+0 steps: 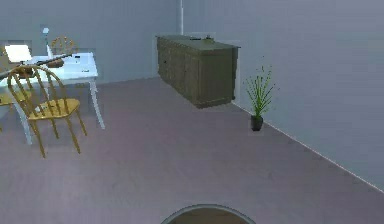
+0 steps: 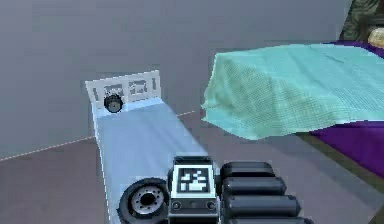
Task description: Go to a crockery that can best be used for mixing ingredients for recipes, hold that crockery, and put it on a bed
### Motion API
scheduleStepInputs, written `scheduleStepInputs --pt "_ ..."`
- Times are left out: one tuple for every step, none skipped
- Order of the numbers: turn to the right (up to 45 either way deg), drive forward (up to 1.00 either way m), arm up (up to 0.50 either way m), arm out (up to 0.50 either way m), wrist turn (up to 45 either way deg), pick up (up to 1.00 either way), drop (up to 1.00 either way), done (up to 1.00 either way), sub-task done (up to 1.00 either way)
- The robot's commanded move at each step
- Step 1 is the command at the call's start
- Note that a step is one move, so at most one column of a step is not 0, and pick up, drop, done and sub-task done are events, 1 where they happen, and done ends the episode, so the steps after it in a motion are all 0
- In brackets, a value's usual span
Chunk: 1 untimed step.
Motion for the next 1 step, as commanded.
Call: scheduleStepInputs --pt "0.0 0.80 0.00 0.00 0.0 0.00 0.00 0.00 0.00"
